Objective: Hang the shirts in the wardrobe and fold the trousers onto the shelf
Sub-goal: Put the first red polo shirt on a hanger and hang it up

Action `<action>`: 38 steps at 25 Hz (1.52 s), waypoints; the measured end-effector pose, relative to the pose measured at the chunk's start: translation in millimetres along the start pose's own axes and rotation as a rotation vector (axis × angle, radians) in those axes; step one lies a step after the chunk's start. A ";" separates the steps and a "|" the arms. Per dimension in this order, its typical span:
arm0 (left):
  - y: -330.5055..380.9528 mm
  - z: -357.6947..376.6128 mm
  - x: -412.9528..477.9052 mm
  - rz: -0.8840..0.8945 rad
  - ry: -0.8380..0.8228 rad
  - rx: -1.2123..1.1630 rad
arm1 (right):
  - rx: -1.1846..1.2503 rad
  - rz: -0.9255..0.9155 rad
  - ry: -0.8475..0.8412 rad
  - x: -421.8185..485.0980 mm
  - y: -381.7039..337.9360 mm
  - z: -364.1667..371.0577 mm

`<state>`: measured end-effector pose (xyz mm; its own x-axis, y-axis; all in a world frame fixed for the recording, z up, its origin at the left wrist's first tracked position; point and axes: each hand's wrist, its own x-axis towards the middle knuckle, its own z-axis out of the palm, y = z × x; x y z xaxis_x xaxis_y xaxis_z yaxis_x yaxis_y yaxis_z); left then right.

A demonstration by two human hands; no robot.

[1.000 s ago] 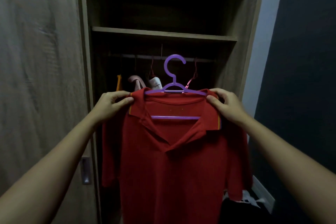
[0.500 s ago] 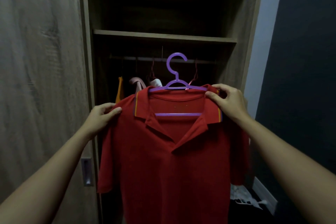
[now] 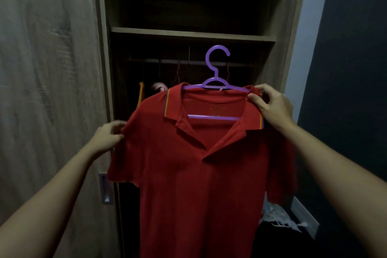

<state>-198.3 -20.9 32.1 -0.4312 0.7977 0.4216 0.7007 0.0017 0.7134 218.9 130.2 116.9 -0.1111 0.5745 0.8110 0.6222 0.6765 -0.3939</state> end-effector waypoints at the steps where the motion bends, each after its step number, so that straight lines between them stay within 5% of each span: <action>1: 12.3 -6.7 -0.2 0.041 0.029 -0.179 | 0.014 -0.010 -0.023 -1.8 -2.6 1.0; 4: 69.3 -33.2 -8.6 0.207 -0.168 -0.479 | 0.086 -0.054 -0.115 -8.3 -13.3 11.3; 6: 107.4 -40.6 -18.6 0.198 -0.423 -0.230 | 0.120 -0.065 -0.154 -8.6 -18.0 22.2; 8: 127.9 -39.2 -30.5 0.236 -0.489 0.048 | 0.157 -0.060 -0.181 -3.8 -20.0 29.3; 12: 143.2 -31.5 -59.2 0.308 -0.234 0.352 | -0.013 -0.051 -0.422 -2.2 -27.1 51.7; 14: 150.4 -15.0 -75.0 0.269 -0.115 0.439 | -0.016 0.041 -0.395 -11.6 -42.1 66.4; 16: 155.1 8.7 -86.2 0.203 -0.091 0.478 | 0.097 0.173 -0.312 -24.6 -67.9 78.7; 21: 164.3 52.5 -96.7 0.147 -0.026 0.505 | 0.680 0.682 -0.718 -35.1 -125.7 84.5; 26: 179.1 81.0 -91.8 0.166 -0.158 0.336 | 0.694 0.649 -0.602 -21.8 -102.8 96.0; 29: 184.0 99.7 -79.5 0.121 -0.057 0.211 | 0.606 0.560 -0.547 -7.4 -84.9 102.6; 33: 186.9 122.6 -55.4 0.063 0.025 0.248 | 0.150 0.398 -0.368 34.9 -46.6 128.1; 38: 169.4 130.1 -29.0 0.019 -0.014 0.379 | 0.159 0.490 -0.252 103.1 -0.7 178.3</action>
<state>6.8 34.8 67.9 -0.4102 0.8078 0.4233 0.8702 0.2077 0.4468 68.8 271.1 123.6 -0.0329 0.9174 0.3967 0.5254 0.3535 -0.7739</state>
